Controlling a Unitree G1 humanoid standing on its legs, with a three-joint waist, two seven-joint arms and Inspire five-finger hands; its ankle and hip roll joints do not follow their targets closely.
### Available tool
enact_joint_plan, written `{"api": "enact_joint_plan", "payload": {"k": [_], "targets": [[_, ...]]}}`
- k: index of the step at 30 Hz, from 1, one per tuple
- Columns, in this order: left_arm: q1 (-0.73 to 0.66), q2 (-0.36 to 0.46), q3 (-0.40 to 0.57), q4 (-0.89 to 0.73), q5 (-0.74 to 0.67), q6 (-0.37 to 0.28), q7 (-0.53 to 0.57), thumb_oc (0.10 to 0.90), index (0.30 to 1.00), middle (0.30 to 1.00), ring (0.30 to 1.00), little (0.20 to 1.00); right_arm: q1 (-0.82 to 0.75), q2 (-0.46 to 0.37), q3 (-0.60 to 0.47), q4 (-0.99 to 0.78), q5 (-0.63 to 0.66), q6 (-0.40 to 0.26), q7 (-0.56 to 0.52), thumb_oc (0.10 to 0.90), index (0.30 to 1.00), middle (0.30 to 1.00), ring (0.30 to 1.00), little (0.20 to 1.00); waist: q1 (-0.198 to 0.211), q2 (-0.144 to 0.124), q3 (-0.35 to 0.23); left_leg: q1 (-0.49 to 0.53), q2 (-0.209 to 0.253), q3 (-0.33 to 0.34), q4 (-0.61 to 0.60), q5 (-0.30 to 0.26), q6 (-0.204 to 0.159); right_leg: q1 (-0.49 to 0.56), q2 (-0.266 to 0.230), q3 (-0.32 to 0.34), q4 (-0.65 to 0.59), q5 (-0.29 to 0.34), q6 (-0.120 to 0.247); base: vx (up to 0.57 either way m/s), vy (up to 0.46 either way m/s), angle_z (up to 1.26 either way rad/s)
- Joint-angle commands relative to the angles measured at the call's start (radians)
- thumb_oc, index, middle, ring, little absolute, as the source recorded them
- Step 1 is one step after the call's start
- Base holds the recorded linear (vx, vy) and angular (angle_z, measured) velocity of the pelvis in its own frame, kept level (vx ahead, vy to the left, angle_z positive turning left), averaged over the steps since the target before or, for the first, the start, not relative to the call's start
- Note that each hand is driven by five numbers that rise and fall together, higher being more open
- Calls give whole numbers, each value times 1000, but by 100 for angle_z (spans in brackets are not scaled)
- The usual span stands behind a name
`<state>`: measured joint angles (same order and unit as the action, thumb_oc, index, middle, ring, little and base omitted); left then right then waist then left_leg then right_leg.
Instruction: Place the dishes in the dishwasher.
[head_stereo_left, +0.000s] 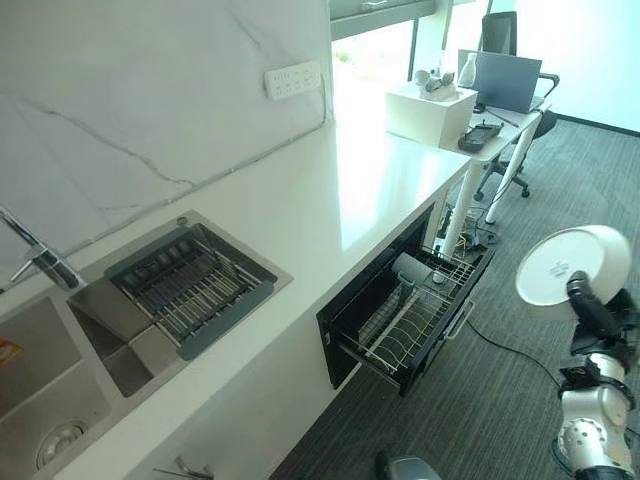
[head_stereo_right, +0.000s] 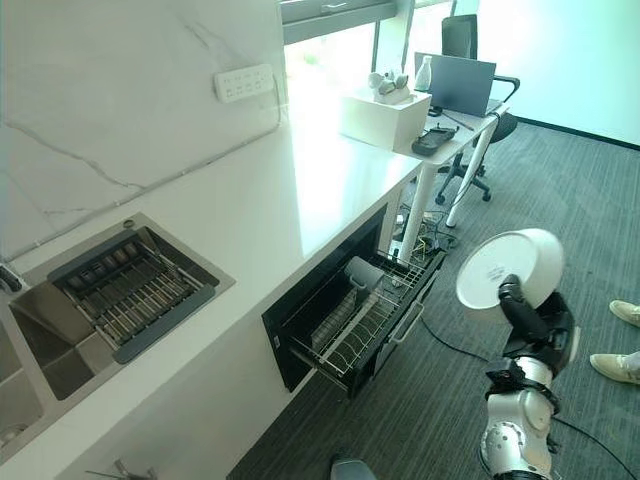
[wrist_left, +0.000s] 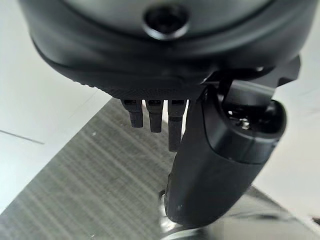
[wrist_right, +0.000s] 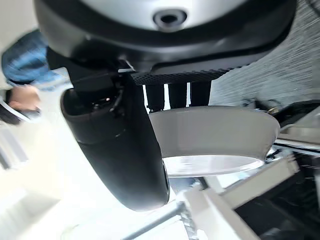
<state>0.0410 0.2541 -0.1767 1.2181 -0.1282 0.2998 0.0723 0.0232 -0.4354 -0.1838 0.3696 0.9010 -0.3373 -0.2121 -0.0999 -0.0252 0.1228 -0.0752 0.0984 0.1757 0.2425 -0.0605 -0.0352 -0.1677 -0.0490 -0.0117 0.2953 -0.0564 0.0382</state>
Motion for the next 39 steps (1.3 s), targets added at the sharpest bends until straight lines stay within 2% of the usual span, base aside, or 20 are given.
{"api": "enact_joint_plan", "payload": {"k": [1, 6, 15, 16, 19, 26, 27, 29, 36, 39], "targets": [[-51, 15, -53, -28, 90, 4, -17, 800, 900, 900, 900, 900, -212, -76, -43, -97, -95, -118, -10, 400, 300, 300, 300, 300, 11, 12, 59, -35, 5, -73, 57, -180, 7, 45, -50, -13, 5, -140, 67, -253, 39, 20], [-106, 46, -81, -69, 63, -5, -18, 800, 900, 900, 900, 900, -263, -100, -20, -43, -99, -138, -4, 400, 300, 300, 300, 300, 24, 21, 119, -71, -2, -81, 57, -166, 13, 15, -54, -23, 5, -128, 62, -167, 52, 14], [-97, 44, -60, -61, 53, -9, -17, 800, 900, 900, 900, 900, -253, -102, -18, 19, -67, -110, 72, 400, 300, 300, 300, 300, 39, 15, 126, -64, -18, -86, 57, -169, 22, 29, -62, -41, 5, -129, 62, 2, 34, 14], [-104, 67, -80, -82, 181, -92, 80, 800, 900, 900, 900, 900, -260, -98, 18, 42, -99, -102, 89, 400, 300, 300, 300, 300, 48, 11, 135, -60, -21, -88, 57, -171, 25, 35, -57, -43, 5, -130, 62, -28, 8, -9], [-124, 89, -101, -119, 230, -66, 76, 800, 900, 900, 900, 900, -252, -80, 50, 61, -91, -101, 99, 400, 300, 300, 300, 300, 45, 17, 136, -58, -21, -89, 57, -169, 25, 37, -55, -44, 5, -131, 61, -3, 27, 6], [-158, 103, -117, -139, 206, -39, 64, 800, 900, 900, 900, 900, -258, -68, 81, 68, -93, -60, 119, 400, 300, 300, 300, 300, 41, 26, 142, -54, -23, -92, 57, -168, 26, 43, -55, -43, 5, -132, 60, 1, 10, -3], [-192, 107, -123, -151, 203, -30, 75, 800, 900, 900, 900, 900, -283, -79, 116, 89, -172, -72, 134, 400, 300, 300, 300, 300, 47, 31, 155, -62, -28, -104, 57, -161, 26, 41, -53, -41, 5, -131, 56, -55, -6, -4], [-211, 116, -127, -160, 183, -13, 73, 800, 900, 900, 900, 900, -314, -89, 142, 94, -166, -70, 142, 400, 300, 300, 300, 300, 50, 37, 168, -66, -30, -110, 57, -158, 25, 40, -52, -44, 5, -131, 54, -63, -9, 3], [-230, 125, -135, -147, 172, -24, 71, 800, 900, 900, 900, 900, -386, -107, 176, 79, -156, -102, 136, 400, 300, 300, 300, 300, 62, 44, 185, -78, -40, -121, 57, -151, 25, 40, -52, -49, 5, -129, 51, -21, 1, 7], [-233, 122, -132, -134, 185, -28, 67, 800, 900, 900, 900, 900, -408, -122, 178, 65, -224, -64, 93, 400, 300, 300, 300, 300, 66, 41, 184, -76, -43, -125, 57, -151, 25, 43, -53, -54, 5, -130, 50, 46, -1, 11]]}}
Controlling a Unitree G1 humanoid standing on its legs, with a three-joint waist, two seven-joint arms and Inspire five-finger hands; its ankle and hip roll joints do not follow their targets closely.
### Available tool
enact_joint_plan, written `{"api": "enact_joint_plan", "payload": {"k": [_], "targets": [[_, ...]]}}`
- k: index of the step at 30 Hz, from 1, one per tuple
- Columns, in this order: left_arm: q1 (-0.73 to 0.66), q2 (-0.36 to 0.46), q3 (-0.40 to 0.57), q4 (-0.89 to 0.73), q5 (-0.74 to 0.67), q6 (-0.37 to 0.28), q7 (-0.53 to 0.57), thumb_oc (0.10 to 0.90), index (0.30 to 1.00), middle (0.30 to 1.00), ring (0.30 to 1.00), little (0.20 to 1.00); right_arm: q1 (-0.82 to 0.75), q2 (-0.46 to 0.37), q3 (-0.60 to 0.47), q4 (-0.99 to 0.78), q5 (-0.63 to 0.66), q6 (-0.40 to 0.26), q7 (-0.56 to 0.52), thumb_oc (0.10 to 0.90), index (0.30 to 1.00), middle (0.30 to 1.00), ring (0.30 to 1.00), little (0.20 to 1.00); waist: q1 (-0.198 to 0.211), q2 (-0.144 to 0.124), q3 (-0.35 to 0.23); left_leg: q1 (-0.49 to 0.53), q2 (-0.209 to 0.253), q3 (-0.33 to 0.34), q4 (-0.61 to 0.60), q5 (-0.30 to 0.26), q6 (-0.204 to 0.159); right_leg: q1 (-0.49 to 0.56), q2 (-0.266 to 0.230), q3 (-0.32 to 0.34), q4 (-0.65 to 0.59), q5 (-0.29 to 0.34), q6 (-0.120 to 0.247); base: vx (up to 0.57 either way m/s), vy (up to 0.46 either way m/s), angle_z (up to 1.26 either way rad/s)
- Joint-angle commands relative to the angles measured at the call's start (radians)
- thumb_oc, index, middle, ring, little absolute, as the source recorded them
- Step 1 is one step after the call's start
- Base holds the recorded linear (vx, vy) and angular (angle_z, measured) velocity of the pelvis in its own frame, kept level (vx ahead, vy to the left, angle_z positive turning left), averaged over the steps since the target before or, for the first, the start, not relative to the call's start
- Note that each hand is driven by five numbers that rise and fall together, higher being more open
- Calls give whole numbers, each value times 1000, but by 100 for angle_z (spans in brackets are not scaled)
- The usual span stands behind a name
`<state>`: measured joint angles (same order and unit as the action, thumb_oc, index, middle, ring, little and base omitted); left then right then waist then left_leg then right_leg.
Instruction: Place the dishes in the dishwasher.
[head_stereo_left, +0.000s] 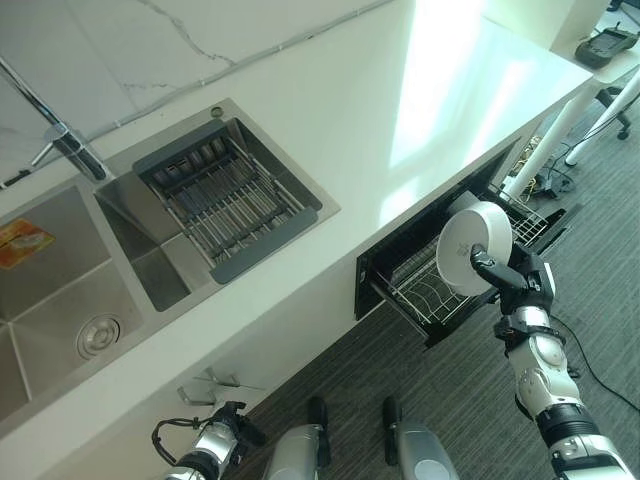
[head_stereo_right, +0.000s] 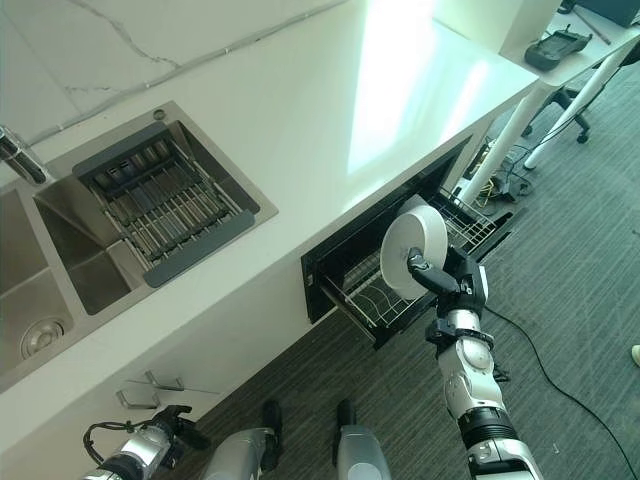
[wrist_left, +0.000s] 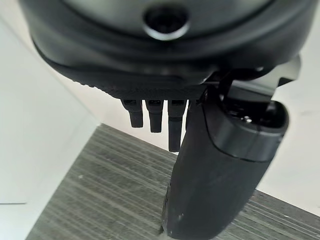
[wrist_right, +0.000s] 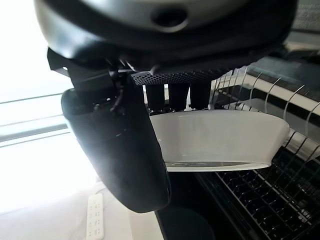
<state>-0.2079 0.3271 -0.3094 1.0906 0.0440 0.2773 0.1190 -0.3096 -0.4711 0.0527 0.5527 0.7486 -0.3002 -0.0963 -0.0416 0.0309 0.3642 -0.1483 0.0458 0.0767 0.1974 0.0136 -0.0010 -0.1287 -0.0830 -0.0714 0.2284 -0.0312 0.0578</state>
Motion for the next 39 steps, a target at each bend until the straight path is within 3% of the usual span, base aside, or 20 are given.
{"api": "enact_joint_plan", "payload": {"k": [1, 6, 9, 11, 14, 15, 17, 18, 22, 24, 34, 37, 39], "targets": [[14, 49, -2, -5, 18, -5, 17, 800, 900, 900, 900, 900, -81, -93, -52, -111, -110, -86, -33, 400, 300, 300, 300, 300, 10, -16, -56, -3, 8, -28, 103, -225, -8, 5, -19, 4, 72, -154, 31, 68, -1, 5], [-5, 53, -15, 2, 25, -1, 16, 800, 900, 900, 900, 900, -137, -123, -21, -60, -209, -40, -111, 400, 300, 300, 300, 300, 24, -22, -41, -15, 8, -28, 103, -219, -7, -3, -22, -3, 72, -150, 31, 30, -30, 6], [-56, 75, -30, 2, -3, -4, 25, 800, 900, 900, 900, 900, -248, -187, 16, 42, -316, -1, -233, 400, 300, 300, 300, 300, 47, -23, 3, -52, 7, -36, 103, -206, -2, -33, -19, -11, 72, -138, 32, -85, -127, 8], [-112, 94, -43, 3, -38, -27, 51, 800, 900, 900, 900, 900, -373, -241, 66, 136, -429, 74, -362, 400, 300, 300, 300, 300, 69, -22, 49, -97, 5, -46, 103, -192, 3, -67, -11, -22, 72, -125, 34, -139, -168, 11], [-169, 108, -60, 9, -99, -18, 59, 800, 900, 900, 900, 900, -507, -268, 151, 221, -485, 114, -451, 400, 300, 300, 300, 300, 85, -8, 99, -136, 4, -67, 103, -172, 7, -94, 3, -38, 72, -113, 28, -66, -139, 14], [-198, 108, -65, 17, -115, -8, 63, 800, 900, 900, 900, 900, -571, -267, 193, 250, -499, 154, -462, 400, 300, 300, 300, 300, 94, -4, 115, -162, 2, -71, 103, -160, 9, -116, 6, -46, 72, -106, 25, -107, -109, 8], [-212, 102, -72, 31, -126, -37, 81, 800, 900, 900, 900, 900, -618, -252, 249, 287, -569, 164, -529, 400, 300, 300, 300, 300, 100, 10, 135, -180, 1, -77, 103, -150, 9, -133, 7, -55, 72, -100, 22, -98, -94, 4], [-228, 102, -73, 37, -130, -93, 115, 800, 900, 900, 900, 900, -661, -245, 281, 298, -633, 201, -540, 400, 300, 300, 300, 300, 106, 16, 148, -201, -2, -80, 103, -142, 11, -154, 7, -57, 72, -94, 22, -80, -69, 6], [-248, 94, -92, 27, -149, -100, 137, 800, 900, 900, 900, 900, -721, -208, 380, 323, -725, 256, -566, 400, 300, 300, 300, 300, 110, 34, 156, -225, -6, -87, 103, -133, 9, -179, 11, -56, 72, -90, 18, -39, -1, 5], [-256, 84, -100, 35, -178, -106, 145, 800, 900, 900, 900, 900, -740, -176, 435, 334, -693, 304, -574, 400, 300, 300, 300, 300, 111, 45, 156, -246, -6, -88, 103, -127, 8, -199, 12, -54, 72, -87, 16, -52, 31, 4], [-263, 58, -109, 41, -191, -125, 181, 800, 900, 900, 900, 900, -724, -121, 480, 353, -739, 370, -584, 400, 300, 300, 300, 300, 116, 46, 156, -276, -6, -91, 103, -126, 12, -233, 13, -56, 72, -76, 20, -25, -8, 1], [-259, 55, -110, 36, -203, -126, 187, 800, 900, 900, 900, 900, -711, -112, 490, 364, -670, 378, -587, 400, 300, 300, 300, 300, 117, 47, 156, -281, -5, -89, 103, -126, 13, -239, 12, -56, 73, -74, 21, -13, -5, 1], [-254, 54, -106, 31, -226, -129, 189, 800, 900, 900, 900, 900, -691, -104, 487, 371, -701, 386, -565, 400, 300, 300, 300, 300, 113, 45, 156, -290, -4, -87, 103, -127, 15, -251, 13, -53, 73, -71, 24, -46, -15, 3]]}}
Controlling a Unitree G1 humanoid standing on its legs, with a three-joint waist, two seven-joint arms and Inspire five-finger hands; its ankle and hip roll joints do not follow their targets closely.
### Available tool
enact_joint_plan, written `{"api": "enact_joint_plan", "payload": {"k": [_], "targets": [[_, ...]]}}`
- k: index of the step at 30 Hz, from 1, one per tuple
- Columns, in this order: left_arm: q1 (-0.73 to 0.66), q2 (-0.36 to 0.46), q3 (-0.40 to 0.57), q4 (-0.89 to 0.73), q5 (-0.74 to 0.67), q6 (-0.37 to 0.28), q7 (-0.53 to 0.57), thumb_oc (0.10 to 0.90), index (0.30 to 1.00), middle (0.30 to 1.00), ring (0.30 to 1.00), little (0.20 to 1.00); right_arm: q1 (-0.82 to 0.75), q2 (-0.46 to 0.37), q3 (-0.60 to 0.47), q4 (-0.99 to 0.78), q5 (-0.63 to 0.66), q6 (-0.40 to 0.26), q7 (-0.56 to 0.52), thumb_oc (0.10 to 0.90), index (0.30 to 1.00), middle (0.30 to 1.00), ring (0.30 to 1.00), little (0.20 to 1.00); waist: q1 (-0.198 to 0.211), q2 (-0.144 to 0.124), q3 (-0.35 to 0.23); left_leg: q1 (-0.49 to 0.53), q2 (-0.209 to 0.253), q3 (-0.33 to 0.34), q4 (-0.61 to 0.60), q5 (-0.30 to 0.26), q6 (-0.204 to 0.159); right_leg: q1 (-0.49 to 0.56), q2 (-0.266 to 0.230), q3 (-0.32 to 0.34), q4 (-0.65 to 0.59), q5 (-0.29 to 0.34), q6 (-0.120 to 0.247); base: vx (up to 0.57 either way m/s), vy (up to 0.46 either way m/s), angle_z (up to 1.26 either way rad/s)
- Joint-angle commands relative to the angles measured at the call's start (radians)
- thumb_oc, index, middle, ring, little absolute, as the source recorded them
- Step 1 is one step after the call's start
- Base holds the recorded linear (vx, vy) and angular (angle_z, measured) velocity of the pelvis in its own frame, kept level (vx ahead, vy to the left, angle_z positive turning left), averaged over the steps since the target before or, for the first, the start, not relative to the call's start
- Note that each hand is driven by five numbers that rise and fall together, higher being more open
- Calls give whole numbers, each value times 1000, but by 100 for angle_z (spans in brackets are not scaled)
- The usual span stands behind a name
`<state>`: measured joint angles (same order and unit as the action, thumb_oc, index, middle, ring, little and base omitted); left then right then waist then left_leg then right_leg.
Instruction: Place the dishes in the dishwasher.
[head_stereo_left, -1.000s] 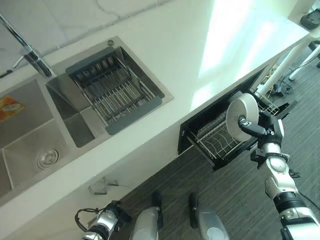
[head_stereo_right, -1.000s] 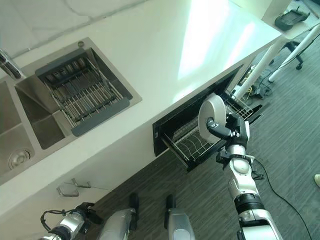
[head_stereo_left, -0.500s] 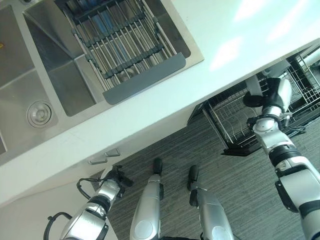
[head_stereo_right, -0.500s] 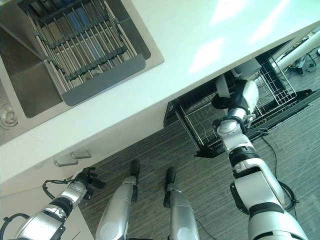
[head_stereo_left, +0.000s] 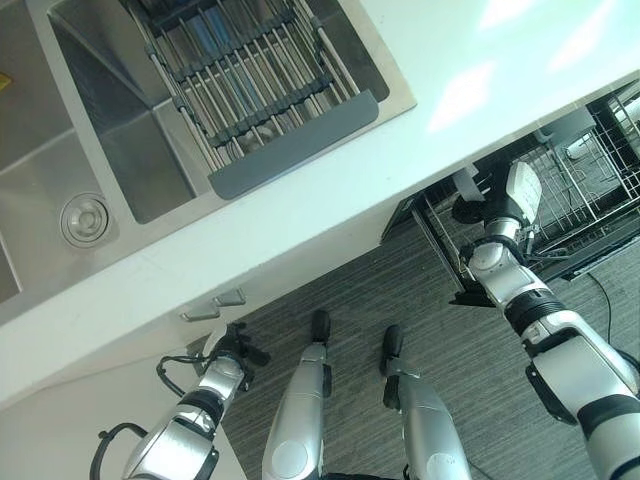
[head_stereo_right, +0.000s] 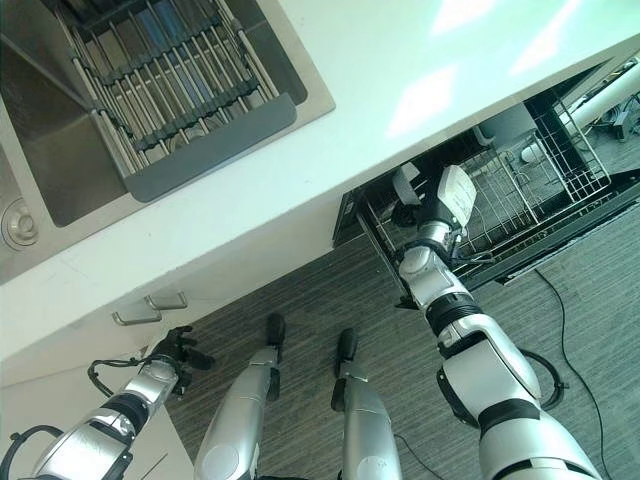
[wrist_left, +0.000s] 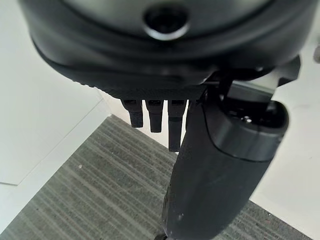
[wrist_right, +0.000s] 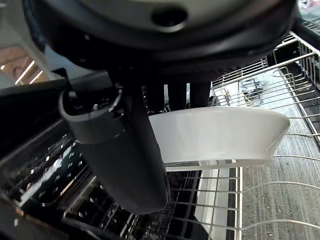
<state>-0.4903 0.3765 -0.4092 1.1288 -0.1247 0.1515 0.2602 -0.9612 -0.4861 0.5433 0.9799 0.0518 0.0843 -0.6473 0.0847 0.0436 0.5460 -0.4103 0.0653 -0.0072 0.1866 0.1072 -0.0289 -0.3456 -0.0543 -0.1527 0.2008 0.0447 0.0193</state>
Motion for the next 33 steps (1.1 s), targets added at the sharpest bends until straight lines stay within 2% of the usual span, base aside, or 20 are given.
{"api": "enact_joint_plan", "payload": {"k": [1, 3, 5, 6, 7, 11, 14, 17, 20, 23, 25, 29, 33], "targets": [[29, 2, -7, -9, -66, 0, 48, 800, 900, 900, 900, 900, -38, -86, 3, -54, -15, 20, 6, 400, 300, 300, 300, 300, -14, 33, -26, -30, -24, -5, 113, -221, 42, -37, -14, 32, 99, -145, 62, 0, 0, 0], [34, -3, -5, -10, -78, -4, 44, 800, 900, 900, 900, 900, -28, -74, 34, -36, -59, 73, 81, 400, 300, 300, 300, 300, -16, 33, -26, -34, -27, -6, 113, -222, 43, -43, -14, 40, 99, -143, 64, 0, 0, 0], [36, -1, -5, -11, -82, -3, 42, 800, 900, 900, 900, 900, -20, -68, 54, -24, 16, 96, 106, 400, 300, 300, 300, 300, -16, 30, -26, -38, -26, -5, 113, -223, 43, -48, -14, 44, 99, -141, 65, -34, -46, 1], [41, -2, -8, -8, -90, -3, 49, 800, 900, 900, 900, 900, -9, -57, 60, 4, 25, 95, 102, 547, 521, 521, 521, 521, -17, 25, -26, -44, -26, -6, 113, -225, 42, -55, -12, 50, 99, -139, 67, -32, -58, 4], [43, -3, -8, -8, -90, -3, 51, 800, 900, 900, 900, 900, -9, -57, 61, 8, 22, 102, 102, 800, 900, 900, 900, 900, -18, 25, -26, -46, -25, -5, 113, -225, 41, -56, -11, 50, 99, -139, 68, -41, -58, 4], [47, -4, -5, -9, -97, -3, 60, 800, 900, 900, 900, 900, 7, -65, 49, 47, 63, 145, 129, 800, 900, 900, 900, 900, -20, 26, -26, -67, -18, -1, 113, -219, 37, -70, -9, 49, 99, -135, 70, -38, -24, 9], [45, 10, -10, -20, -100, 2, 58, 800, 900, 900, 900, 900, 7, -90, 34, 82, -6, 163, 163, 800, 900, 900, 900, 900, -16, 28, -26, -77, -20, -8, 113, -218, 38, -73, -6, 44, 99, -137, 72, -32, -81, 13], [44, 20, -8, -21, -92, -2, 56, 800, 900, 900, 900, 900, 0, -102, 34, 106, 54, 169, 170, 800, 900, 900, 900, 900, -9, 23, -26, -85, -20, -13, 113, -215, 37, -76, -4, 36, 99, -136, 72, -28, -73, 18], [42, 23, -8, -22, -85, -3, 57, 800, 900, 900, 900, 900, -9, -104, 26, 114, 66, 160, 166, 800, 900, 900, 900, 900, -6, 21, -26, -89, -20, -17, 113, -213, 37, -79, -3, 33, 99, -136, 71, -28, -55, 9], [37, 23, -8, -33, -84, 13, 68, 800, 900, 900, 900, 900, -40, -117, 36, 103, 20, 202, 133, 800, 900, 900, 900, 900, 0, 17, -26, -100, -19, -19, 113, -205, 36, -88, -3, 29, 99, -131, 70, -25, -37, 0], [40, 29, -8, -36, -91, 16, 67, 800, 900, 900, 900, 900, -42, -138, 32, 95, 49, 224, 96, 800, 900, 900, 900, 900, -2, 20, -26, -105, -18, -20, 113, -203, 36, -90, -1, 29, 99, -130, 71, -15, -21, 4], [38, 35, -14, -26, -87, 18, 58, 800, 900, 900, 900, 900, -75, -185, 22, 90, -9, 228, 86, 800, 900, 900, 900, 900, -8, 22, -26, -120, -16, -21, 113, -201, 33, -102, 7, 34, 99, -128, 74, -14, -4, 5], [39, 36, -17, -24, -80, 21, 61, 800, 900, 900, 900, 900, -98, -199, 26, 76, 71, 228, 95, 800, 900, 900, 900, 900, -8, 20, -26, -131, -13, -18, 113, -198, 30, -107, 10, 36, 99, -128, 75, -22, -6, 6]]}}
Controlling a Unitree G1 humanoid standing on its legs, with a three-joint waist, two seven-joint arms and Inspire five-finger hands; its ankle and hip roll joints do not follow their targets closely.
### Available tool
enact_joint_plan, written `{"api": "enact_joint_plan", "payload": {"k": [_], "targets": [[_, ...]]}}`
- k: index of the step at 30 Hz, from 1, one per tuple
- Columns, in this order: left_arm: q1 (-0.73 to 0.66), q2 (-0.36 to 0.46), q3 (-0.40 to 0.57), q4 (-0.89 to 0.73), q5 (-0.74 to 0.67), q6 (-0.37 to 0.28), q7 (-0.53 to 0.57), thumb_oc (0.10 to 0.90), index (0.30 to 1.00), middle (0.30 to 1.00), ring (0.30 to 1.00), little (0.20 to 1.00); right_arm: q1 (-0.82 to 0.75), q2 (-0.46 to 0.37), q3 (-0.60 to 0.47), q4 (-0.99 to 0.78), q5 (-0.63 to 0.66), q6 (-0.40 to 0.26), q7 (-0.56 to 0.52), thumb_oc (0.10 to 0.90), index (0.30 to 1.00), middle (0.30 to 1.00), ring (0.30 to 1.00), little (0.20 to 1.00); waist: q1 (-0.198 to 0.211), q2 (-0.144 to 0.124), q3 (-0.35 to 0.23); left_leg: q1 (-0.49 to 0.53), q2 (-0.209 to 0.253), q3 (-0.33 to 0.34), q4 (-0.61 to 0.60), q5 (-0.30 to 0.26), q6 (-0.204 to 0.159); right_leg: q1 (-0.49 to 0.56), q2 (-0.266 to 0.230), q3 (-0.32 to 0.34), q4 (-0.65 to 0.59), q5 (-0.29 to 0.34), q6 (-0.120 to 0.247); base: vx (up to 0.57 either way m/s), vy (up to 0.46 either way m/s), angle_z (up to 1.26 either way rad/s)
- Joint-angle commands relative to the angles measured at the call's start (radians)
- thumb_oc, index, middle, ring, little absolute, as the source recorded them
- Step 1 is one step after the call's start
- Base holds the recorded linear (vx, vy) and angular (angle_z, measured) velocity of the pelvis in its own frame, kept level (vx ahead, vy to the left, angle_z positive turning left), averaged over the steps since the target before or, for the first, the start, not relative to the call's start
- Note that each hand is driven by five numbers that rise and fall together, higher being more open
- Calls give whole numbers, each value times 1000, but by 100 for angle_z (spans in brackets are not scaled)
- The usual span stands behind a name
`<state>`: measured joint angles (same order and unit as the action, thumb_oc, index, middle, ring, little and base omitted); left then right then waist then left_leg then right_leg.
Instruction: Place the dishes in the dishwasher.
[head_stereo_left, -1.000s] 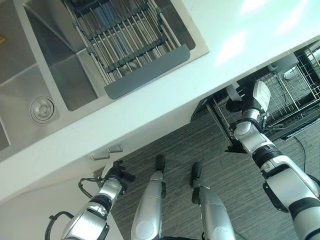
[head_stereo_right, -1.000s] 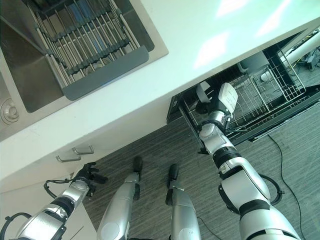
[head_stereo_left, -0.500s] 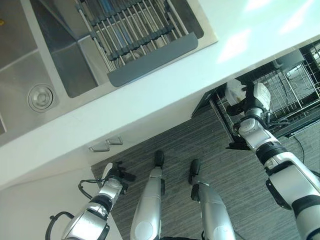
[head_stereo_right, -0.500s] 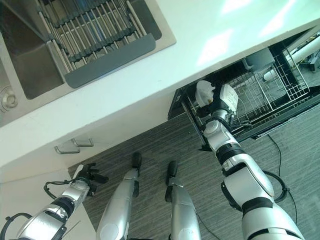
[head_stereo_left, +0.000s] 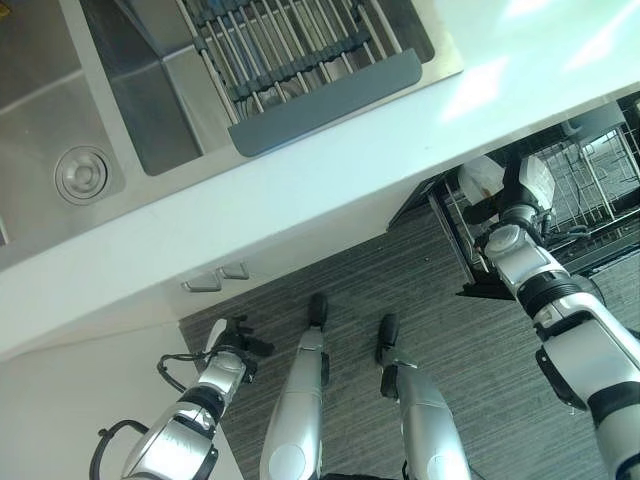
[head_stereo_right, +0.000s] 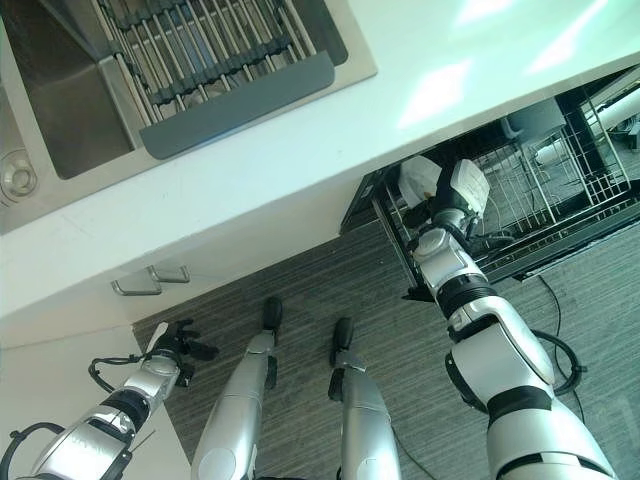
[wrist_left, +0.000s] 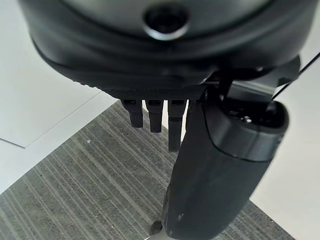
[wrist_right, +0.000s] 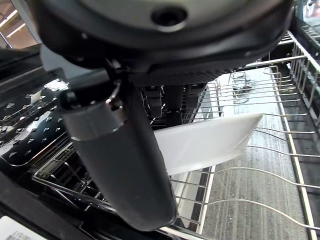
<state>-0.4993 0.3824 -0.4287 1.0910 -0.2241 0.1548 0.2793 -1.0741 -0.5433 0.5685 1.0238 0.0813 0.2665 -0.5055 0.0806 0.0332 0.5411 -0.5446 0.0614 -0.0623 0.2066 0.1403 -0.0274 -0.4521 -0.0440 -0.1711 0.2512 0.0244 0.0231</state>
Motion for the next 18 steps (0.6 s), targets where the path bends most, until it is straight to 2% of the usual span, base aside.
{"api": "enact_joint_plan", "payload": {"k": [1, 3, 4, 5, 7, 8, 9, 11, 12, 13, 15, 16, 18], "targets": [[48, 31, 4, 13, 20, 17, 42, 800, 900, 900, 900, 900, 16, -143, -5, 29, 63, 39, -21, 800, 900, 900, 900, 900, -5, 29, -21, 0, -9, 37, 93, -230, 27, -3, -1, 55, 49, -108, 72, -23, -6, 9], [42, 35, 2, 2, 12, 31, 42, 800, 900, 900, 900, 900, 17, -141, -12, 35, 191, 32, 61, 800, 900, 900, 900, 900, -4, 30, -21, -5, -6, 39, 93, -227, 26, -8, -2, 53, 49, -107, 71, -13, 4, 7], [42, 38, 2, -5, 11, 38, 39, 800, 900, 900, 900, 900, 21, -141, -22, 39, 216, 28, 84, 800, 900, 900, 900, 900, -4, 31, -21, -5, -7, 38, 93, -226, 26, -7, -3, 53, 49, -108, 70, 0, 0, 0], [39, 43, 5, -11, 2, 43, 31, 800, 900, 900, 900, 900, 25, -145, -44, 52, 250, -5, 164, 800, 900, 900, 900, 900, -4, 31, -21, -7, -5, 36, 93, -226, 25, -8, -3, 52, 49, -109, 69, 0, 0, 0], [37, 53, 9, -22, 3, 56, 21, 800, 900, 900, 900, 900, 29, -154, -62, 63, 250, 15, 221, 800, 900, 900, 900, 900, -4, 27, -21, -7, -3, 36, 93, -225, 24, -8, -2, 51, 49, -108, 70, 9, -30, 1], [37, 67, 16, -31, 12, 64, 13, 800, 900, 900, 900, 900, 45, -166, -81, 79, 315, 14, 341, 800, 900, 900, 900, 900, -1, 19, -21, -6, -1, 36, 93, -225, 26, -6, -1, 47, 49, -107, 70, 23, -67, 3], [37, 72, 18, -34, 14, 67, 11, 800, 900, 900, 900, 900, 47, -172, -89, 85, 321, 23, 411, 800, 900, 900, 900, 900, 0, 15, -21, -5, -1, 35, 93, -224, 26, -6, -1, 46, 49, -106, 70, 27, -63, 5], [32, 83, 22, -37, 21, 75, -1, 800, 900, 900, 900, 900, 46, -184, -93, 120, 276, 34, 571, 800, 900, 900, 900, 900, 4, 10, -21, -5, 0, 33, 93, -221, 26, -6, -2, 42, 53, -107, 69, 27, -59, 4], [27, 103, 29, -42, 30, 75, -29, 800, 900, 900, 900, 900, 49, -202, -76, 139, 194, 38, 739, 800, 900, 900, 900, 900, 9, 3, -21, -5, 1, 30, 93, -219, 26, -5, -1, 39, 56, -108, 68, 31, -101, 0], [25, 117, 33, -45, 44, 78, -48, 800, 900, 900, 900, 900, 53, -211, -67, 147, 175, 50, 834, 800, 900, 900, 900, 900, 12, -1, -21, -7, 2, 30, 93, -217, 26, -5, 0, 37, 57, -107, 69, 32, -123, 2], [26, 148, 39, -54, 70, 87, -89, 800, 900, 900, 900, 900, 70, -235, -59, 153, 160, 95, 978, 800, 900, 900, 900, 900, 16, -12, -21, -5, 5, 28, 93, -216, 25, 2, 1, 34, 54, -104, 71, 37, -123, 16], [25, 175, 44, -56, 98, 88, -121, 800, 900, 900, 900, 900, 86, -253, -52, 166, 134, 126, 1087, 800, 900, 900, 900, 900, 21, -23, -21, -3, 8, 23, 93, -215, 25, 7, 2, 29, 53, -100, 73, 51, -144, 22], [20, 199, 45, -59, 116, 90, -143, 800, 900, 900, 900, 900, 92, -265, -55, 177, 127, 150, 1150, 800, 900, 900, 900, 900, 26, -32, -21, -3, 10, 20, 93, -215, 26, 10, 3, 25, 50, -97, 74, 34, -132, 13]]}}
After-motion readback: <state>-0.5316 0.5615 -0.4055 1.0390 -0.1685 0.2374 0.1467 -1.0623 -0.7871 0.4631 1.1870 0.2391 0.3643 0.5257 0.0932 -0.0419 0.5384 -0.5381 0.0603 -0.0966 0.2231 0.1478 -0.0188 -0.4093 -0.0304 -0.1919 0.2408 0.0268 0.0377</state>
